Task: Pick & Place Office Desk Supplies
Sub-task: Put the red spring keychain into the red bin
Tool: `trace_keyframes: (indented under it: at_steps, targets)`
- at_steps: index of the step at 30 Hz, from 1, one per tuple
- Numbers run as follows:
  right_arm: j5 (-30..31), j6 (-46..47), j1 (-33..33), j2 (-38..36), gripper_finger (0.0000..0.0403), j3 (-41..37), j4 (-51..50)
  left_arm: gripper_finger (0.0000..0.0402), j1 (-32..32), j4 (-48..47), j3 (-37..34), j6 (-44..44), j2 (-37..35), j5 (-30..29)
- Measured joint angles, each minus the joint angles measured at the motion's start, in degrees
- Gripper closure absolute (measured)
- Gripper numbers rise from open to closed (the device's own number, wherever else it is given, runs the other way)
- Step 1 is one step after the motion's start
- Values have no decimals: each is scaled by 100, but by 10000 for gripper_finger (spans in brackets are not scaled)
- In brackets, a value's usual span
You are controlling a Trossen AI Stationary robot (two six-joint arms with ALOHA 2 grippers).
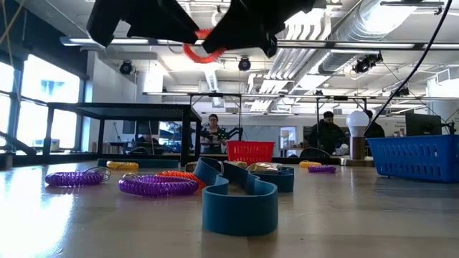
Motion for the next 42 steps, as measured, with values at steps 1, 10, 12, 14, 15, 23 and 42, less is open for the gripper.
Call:
trace_keyframes:
  at_steps: [1, 10, 12, 14, 15, 23, 42]
  targets:
    - [10, 31, 0, 0, 393, 0, -137, 273, -6, 6, -2, -30, 26, 8]
    - [1864, 481, -104, 4, 393, 0, -1868, 219, -9, -5, -2, -1183, 114, 405]
    - [2287, 286, -229, 4, 393, 0, -2027, 218, 4, -32, -2, -1389, 114, 637]
    - [2574, -10, -417, 4, 392, 0, -2099, 218, 4, -94, -2, -1634, 115, 841]
    - [2593, -103, -545, 4, 392, 0, -2094, 218, 4, -145, -2, -1735, 114, 980]
    - [1377, -181, -2171, 4, 389, 0, -2078, 218, 33, -731, -2, -2163, 116, 1469]
    - [-152, -423, -3508, 1182, 372, 2, -830, 218, 33, -1522, -2, -2956, 116, 1579]
